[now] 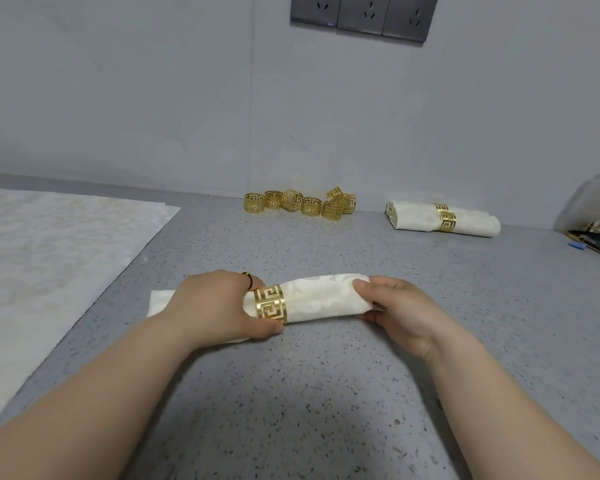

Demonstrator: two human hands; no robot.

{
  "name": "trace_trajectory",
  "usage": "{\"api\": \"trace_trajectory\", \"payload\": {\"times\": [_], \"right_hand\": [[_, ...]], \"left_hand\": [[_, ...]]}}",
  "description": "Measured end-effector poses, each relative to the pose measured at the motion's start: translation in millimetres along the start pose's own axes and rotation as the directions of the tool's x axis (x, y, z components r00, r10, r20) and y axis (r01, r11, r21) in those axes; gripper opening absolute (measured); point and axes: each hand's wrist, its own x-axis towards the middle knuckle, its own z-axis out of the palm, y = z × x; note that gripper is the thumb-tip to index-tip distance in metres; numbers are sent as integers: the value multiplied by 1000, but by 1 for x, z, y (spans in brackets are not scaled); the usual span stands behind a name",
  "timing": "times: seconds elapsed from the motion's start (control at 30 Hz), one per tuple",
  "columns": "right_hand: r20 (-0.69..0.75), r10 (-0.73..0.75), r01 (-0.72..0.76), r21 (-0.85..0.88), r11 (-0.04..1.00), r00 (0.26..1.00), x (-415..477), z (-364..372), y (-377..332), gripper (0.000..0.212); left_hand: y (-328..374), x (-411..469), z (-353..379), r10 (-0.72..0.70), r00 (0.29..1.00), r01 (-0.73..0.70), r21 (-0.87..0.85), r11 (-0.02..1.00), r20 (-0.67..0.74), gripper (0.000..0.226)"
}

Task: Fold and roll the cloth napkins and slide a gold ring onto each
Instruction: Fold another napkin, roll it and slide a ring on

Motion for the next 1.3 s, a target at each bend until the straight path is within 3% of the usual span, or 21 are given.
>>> {"api": "trace_trajectory", "payload": {"times": [0.17,0.23,0.3,0.37,0.4,0.43,0.53,0.6,0.7,0.83,0.93,1.1,1.2,1.3], "right_hand": [[-4,43,-42,58,997,999,-2,-2,-3,26],[-41,63,-61,63,996,997,-5,-1,-4,22],[-179,-9,-29,-205,978,984,-4,0,-4,13],[-300,-271,67,-549,833,915,-9,6,-7,33],[-243,-420,162,-669,725,875,-15,13,-10,44],[-98,-511,275,-749,603,854,-22,22,-13,52],[341,-453,506,-803,314,824,-32,53,-6,68],[440,-421,563,-793,232,793,-30,63,3,68],[469,-430,584,-789,188,772,-19,65,11,63],[485,-450,577,-812,86,749,-13,67,14,56],[486,-435,561,-826,54,758,-16,69,12,53],[479,-414,539,-842,32,774,-18,67,10,47],[485,-406,542,-840,29,774,-18,67,9,48],[486,-392,540,-841,33,781,-18,64,8,50]], "left_hand": [[-5,0,1,-8,993,20,-103,995,115,35],[-4,-1,-1,11,989,9,-136,991,146,51],[-2,-4,-3,30,988,-7,-148,989,151,79],[1,-7,-4,53,990,-35,-141,989,128,94],[3,-8,-4,74,991,-61,-116,991,109,99],[5,-8,-3,103,991,-96,-87,992,88,103],[3,-8,0,157,986,-152,-96,984,48,102],[-4,-11,-4,145,987,-130,-181,975,72,94],[-21,-24,-15,77,995,-53,-298,953,70,98],[-33,-44,-17,80,997,-81,-128,988,-17,91],[-31,-47,-10,66,998,-68,-95,993,-20,95],[-31,-41,-4,83,996,-84,-28,996,-41,81],[-31,-40,-3,110,990,-108,22,994,-87,90],[-32,-41,-7,81,990,-86,-33,996,-118,96]]}}
